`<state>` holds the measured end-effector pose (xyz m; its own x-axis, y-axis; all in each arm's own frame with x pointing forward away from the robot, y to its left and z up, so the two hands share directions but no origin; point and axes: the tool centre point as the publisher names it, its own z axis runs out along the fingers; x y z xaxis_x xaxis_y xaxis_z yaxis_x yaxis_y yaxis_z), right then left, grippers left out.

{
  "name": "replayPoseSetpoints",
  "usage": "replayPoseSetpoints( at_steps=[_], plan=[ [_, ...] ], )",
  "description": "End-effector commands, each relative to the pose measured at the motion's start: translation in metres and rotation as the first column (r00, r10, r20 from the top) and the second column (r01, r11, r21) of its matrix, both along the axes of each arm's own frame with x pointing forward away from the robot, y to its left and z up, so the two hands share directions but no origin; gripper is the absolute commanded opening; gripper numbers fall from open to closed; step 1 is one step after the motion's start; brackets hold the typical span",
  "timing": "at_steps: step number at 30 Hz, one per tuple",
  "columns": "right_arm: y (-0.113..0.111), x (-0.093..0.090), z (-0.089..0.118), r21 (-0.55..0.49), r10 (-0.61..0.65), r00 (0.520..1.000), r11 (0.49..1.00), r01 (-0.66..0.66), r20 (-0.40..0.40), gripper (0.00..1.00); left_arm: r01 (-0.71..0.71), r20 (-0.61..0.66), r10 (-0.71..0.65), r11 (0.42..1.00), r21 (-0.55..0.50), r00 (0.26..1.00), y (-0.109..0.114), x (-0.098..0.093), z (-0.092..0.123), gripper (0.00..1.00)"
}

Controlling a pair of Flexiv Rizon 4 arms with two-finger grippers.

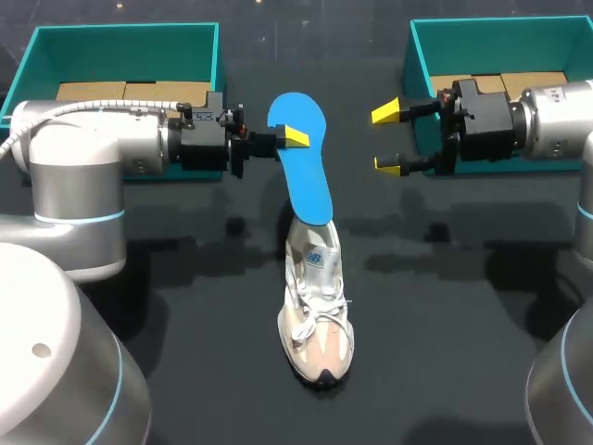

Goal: Take the shoe out of the shoebox, open the shoe tongue, remove and reinsert the insole, then place the shoe into the shoebox

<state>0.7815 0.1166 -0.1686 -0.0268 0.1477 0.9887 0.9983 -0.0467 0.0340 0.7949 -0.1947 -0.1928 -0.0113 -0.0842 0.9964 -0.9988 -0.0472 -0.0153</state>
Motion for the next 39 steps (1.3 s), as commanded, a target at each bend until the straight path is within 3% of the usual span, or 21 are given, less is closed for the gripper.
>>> replayPoseSetpoints(
  at_steps=[1,11,19,31,39],
  plan=[
    [-0.001,-0.001,0.001,-0.021,0.009,1.0,1.0,-0.009,-0.001,1.0,-0.007,-0.008,0.007,1.0,-0.006,1.0,-0.008,0.001,-0.004,0.0],
    [-0.021,-0.003,0.029,-0.242,0.032,0.999,0.97,-0.024,0.031,1.0,-0.017,-0.024,0.017,1.0,-0.004,1.0,-0.013,0.001,-0.007,0.0],
    [-0.026,0.003,0.053,-0.445,0.086,0.996,0.892,-0.084,-0.015,1.0,-0.017,-0.024,0.017,1.0,-0.004,1.0,-0.013,0.001,-0.007,0.0],
    [-0.023,0.002,0.085,-0.702,0.114,0.992,0.703,-0.117,-0.051,1.0,-0.017,-0.024,0.017,1.0,-0.004,1.0,-0.013,0.001,-0.007,0.0],
    [0.0,0.01,0.108,-0.82,0.138,0.989,0.56,-0.12,-0.051,1.0,-0.017,-0.024,0.017,1.0,-0.004,1.0,-0.013,0.001,-0.007,0.0]
  ],
)
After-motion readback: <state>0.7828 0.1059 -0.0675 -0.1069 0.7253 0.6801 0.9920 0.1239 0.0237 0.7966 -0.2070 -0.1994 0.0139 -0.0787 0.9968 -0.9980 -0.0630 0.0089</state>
